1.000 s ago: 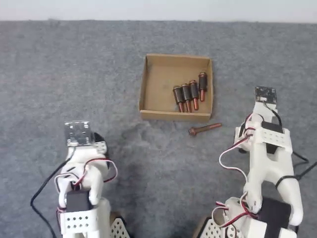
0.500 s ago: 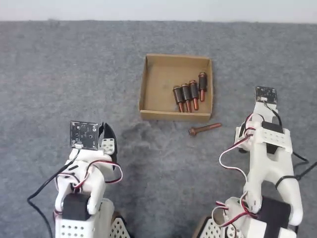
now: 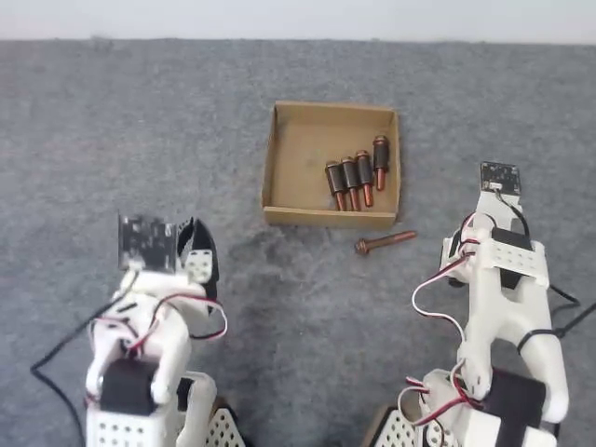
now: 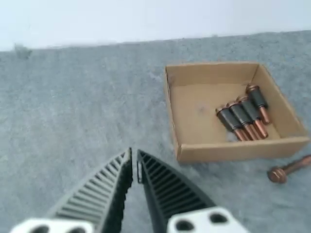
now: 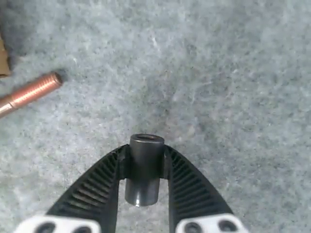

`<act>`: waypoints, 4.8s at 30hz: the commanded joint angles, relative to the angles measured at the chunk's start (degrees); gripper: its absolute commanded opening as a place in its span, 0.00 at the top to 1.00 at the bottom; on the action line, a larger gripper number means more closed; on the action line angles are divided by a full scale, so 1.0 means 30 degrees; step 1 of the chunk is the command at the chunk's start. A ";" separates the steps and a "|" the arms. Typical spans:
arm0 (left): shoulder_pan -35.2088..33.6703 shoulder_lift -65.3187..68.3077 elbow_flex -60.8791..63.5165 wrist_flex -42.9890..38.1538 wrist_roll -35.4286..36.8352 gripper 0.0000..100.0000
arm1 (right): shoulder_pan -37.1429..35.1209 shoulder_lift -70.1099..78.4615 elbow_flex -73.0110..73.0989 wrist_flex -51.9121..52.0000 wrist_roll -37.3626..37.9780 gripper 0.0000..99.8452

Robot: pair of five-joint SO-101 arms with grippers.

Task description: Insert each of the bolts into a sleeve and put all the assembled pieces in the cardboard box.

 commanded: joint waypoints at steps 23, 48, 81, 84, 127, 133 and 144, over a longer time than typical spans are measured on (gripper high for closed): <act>1.0960 2.2711 -0.7927 -0.7853 0.9407 0.99 | 0.0132 -0.1011 -0.0117 -0.0308 0.0088 0.99; 1.0960 3.4872 -1.5839 -0.7941 1.0696 0.84 | -0.0601 -0.1011 -0.0088 -0.0308 0.0205 0.99; 1.0286 3.2557 -1.7685 -0.0703 -0.6740 0.99 | -0.0601 -0.0982 -0.0088 -0.0308 0.0117 0.99; 1.1253 3.0447 -1.6542 -0.0762 -0.5480 0.99 | -0.0601 -0.0982 -0.0088 -0.0308 0.0117 0.99; 1.1868 3.1971 -1.2410 -0.9231 1.6908 0.85 | -0.0601 -0.0982 -0.0059 -0.0571 0.0205 0.99; 1.2073 3.2205 -1.2557 -0.9319 1.6967 0.89 | -0.0601 -0.0982 -0.0059 -0.0571 0.0205 0.99; 1.1663 3.3084 -1.2879 -0.8821 1.6996 0.93 | -0.0601 -0.0982 -0.0059 -0.0571 0.0234 0.99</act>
